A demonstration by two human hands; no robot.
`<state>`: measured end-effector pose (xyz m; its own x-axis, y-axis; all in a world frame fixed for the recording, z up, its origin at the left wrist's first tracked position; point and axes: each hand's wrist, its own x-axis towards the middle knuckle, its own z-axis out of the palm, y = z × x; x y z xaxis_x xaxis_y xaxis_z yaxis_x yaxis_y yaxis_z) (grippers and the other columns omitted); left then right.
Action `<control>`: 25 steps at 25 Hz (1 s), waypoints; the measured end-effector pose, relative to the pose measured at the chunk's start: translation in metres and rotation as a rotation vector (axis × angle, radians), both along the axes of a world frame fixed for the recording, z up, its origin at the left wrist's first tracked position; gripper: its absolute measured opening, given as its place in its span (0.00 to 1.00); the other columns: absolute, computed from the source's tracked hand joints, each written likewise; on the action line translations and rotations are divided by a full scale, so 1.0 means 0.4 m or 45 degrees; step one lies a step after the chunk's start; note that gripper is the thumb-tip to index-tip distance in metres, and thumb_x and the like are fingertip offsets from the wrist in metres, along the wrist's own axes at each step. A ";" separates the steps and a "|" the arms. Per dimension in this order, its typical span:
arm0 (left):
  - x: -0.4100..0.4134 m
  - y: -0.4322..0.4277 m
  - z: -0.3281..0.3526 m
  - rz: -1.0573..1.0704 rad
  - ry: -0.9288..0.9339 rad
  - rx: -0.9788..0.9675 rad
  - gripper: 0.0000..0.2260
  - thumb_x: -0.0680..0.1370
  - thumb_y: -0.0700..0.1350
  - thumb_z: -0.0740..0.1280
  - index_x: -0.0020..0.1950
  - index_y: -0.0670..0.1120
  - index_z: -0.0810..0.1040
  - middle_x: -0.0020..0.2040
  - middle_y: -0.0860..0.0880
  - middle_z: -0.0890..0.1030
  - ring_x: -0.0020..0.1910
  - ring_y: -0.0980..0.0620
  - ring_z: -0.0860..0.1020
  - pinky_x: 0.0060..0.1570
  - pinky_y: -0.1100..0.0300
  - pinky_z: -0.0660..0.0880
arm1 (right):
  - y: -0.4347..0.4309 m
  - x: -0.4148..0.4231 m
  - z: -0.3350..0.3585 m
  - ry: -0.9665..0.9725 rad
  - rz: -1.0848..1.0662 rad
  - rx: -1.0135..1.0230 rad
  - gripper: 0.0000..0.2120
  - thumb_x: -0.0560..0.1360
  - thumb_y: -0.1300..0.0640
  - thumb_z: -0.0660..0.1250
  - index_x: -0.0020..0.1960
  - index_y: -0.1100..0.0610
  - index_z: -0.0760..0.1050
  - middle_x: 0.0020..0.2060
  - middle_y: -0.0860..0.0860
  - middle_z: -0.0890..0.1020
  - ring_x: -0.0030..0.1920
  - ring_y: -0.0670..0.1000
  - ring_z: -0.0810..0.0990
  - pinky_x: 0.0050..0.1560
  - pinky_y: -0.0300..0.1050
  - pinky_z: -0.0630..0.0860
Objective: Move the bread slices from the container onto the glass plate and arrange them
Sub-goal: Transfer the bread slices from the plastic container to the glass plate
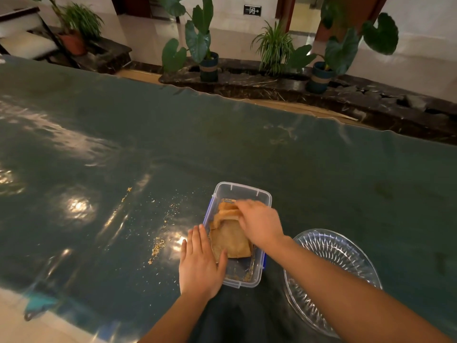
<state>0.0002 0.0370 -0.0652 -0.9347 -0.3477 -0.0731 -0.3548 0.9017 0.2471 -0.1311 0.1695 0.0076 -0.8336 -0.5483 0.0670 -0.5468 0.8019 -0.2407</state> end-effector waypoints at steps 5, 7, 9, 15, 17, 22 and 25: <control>0.003 -0.001 0.002 -0.005 0.005 -0.004 0.38 0.78 0.66 0.43 0.80 0.42 0.44 0.81 0.43 0.53 0.80 0.46 0.51 0.78 0.49 0.50 | 0.089 -0.004 0.123 -0.370 -0.454 -0.651 0.10 0.66 0.53 0.68 0.46 0.45 0.80 0.39 0.44 0.84 0.42 0.49 0.83 0.43 0.48 0.79; 0.003 0.000 0.004 -0.004 0.004 -0.008 0.38 0.78 0.65 0.43 0.80 0.41 0.44 0.81 0.43 0.54 0.80 0.46 0.51 0.78 0.48 0.51 | 0.160 0.007 0.163 -0.442 -0.529 -0.813 0.08 0.64 0.53 0.70 0.42 0.43 0.80 0.36 0.42 0.84 0.40 0.44 0.82 0.42 0.46 0.79; 0.003 0.001 0.007 -0.004 0.013 0.002 0.37 0.79 0.64 0.45 0.80 0.41 0.45 0.80 0.42 0.55 0.80 0.45 0.52 0.78 0.48 0.52 | 0.245 0.025 0.196 -0.449 -0.595 -0.871 0.09 0.62 0.52 0.70 0.42 0.42 0.81 0.37 0.42 0.85 0.40 0.42 0.83 0.41 0.45 0.79; 0.003 0.003 0.013 -0.001 0.032 0.008 0.35 0.80 0.62 0.47 0.79 0.40 0.47 0.80 0.41 0.57 0.79 0.44 0.55 0.78 0.47 0.54 | 0.479 0.099 0.196 -0.565 -0.819 -0.811 0.10 0.68 0.61 0.74 0.45 0.48 0.83 0.39 0.46 0.86 0.42 0.48 0.85 0.47 0.55 0.82; 0.002 0.004 0.015 0.002 0.026 0.006 0.35 0.80 0.62 0.47 0.79 0.40 0.48 0.80 0.41 0.57 0.79 0.44 0.55 0.77 0.47 0.55 | 0.527 0.124 0.171 -0.699 -0.853 -0.811 0.09 0.69 0.63 0.73 0.46 0.53 0.83 0.40 0.52 0.87 0.43 0.54 0.86 0.49 0.60 0.82; 0.003 0.003 0.017 -0.001 0.019 -0.002 0.35 0.79 0.62 0.48 0.79 0.39 0.50 0.79 0.40 0.59 0.78 0.43 0.57 0.77 0.46 0.56 | 0.595 0.147 0.092 -1.225 -0.778 -0.749 0.09 0.72 0.63 0.72 0.52 0.58 0.83 0.46 0.57 0.87 0.46 0.57 0.87 0.54 0.59 0.82; 0.005 0.003 0.018 -0.004 0.022 -0.022 0.35 0.79 0.62 0.47 0.79 0.39 0.50 0.79 0.39 0.60 0.78 0.42 0.58 0.77 0.46 0.57 | 0.605 0.130 0.022 -1.220 -0.839 -0.558 0.09 0.73 0.64 0.70 0.53 0.61 0.81 0.48 0.58 0.86 0.48 0.58 0.86 0.54 0.57 0.81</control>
